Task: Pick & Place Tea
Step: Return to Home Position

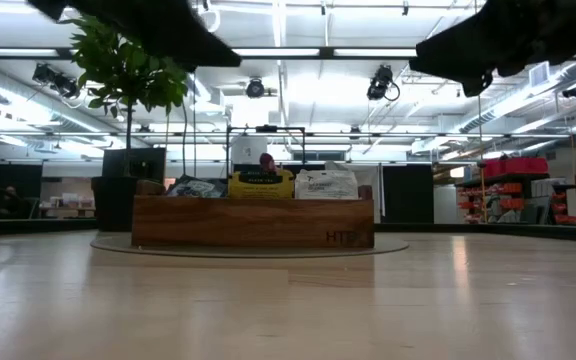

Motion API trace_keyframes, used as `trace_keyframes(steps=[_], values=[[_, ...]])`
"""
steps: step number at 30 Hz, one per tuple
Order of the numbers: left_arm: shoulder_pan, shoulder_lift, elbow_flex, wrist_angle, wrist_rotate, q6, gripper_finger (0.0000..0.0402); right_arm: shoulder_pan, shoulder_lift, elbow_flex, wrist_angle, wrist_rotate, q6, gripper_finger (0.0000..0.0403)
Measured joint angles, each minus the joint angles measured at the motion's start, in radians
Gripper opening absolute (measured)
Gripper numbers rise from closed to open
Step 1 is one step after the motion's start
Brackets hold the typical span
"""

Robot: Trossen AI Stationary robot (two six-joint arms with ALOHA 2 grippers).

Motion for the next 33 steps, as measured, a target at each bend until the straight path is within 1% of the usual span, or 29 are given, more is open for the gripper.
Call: trace_keyframes(steps=[6,8,12,15,17,18,20,21,27,30,33], values=[[0.000,-0.087,-0.182,0.191,0.054,-0.034,0.0002,0.003,-0.002,0.000,0.051,-0.007,-0.036,0.0147],[0.002,-0.113,-0.223,0.206,0.058,-0.049,0.0002,0.003,-0.002,0.000,0.056,-0.014,-0.044,0.0139],[0.002,-0.162,-0.323,0.228,0.085,-0.098,0.0002,0.007,-0.029,0.000,0.006,-0.028,-0.028,0.0119],[0.002,-0.206,-0.427,0.375,0.117,-0.125,0.0002,0.007,-0.050,0.000,-0.001,-0.028,-0.025,0.0099],[0.002,-0.240,-0.496,0.437,0.122,-0.149,0.0002,0.007,-0.065,0.000,-0.023,-0.036,-0.028,0.0075],[0.002,-0.255,-0.523,0.451,0.120,-0.159,0.0002,0.007,-0.072,0.000,-0.034,-0.048,-0.030,0.0056],[0.001,-0.296,-0.567,0.460,0.116,-0.180,0.0002,0.007,-0.086,0.000,-0.050,-0.057,-0.031,0.0018],[0.001,-0.312,-0.577,0.460,0.116,-0.192,0.0002,0.007,-0.091,0.000,-0.061,-0.060,-0.032,0.0010],[-0.002,-0.424,-0.629,0.468,0.122,-0.179,0.0002,0.007,-0.135,0.000,-0.068,-0.063,-0.045,0.0004],[0.007,-0.488,-0.658,0.464,0.121,-0.178,0.0002,0.007,-0.191,0.000,-0.092,-0.071,-0.053,0.0003],[0.012,-0.542,-0.678,0.434,0.138,-0.184,0.0002,0.007,-0.263,-0.006,-0.153,-0.081,-0.051,0.0002]])
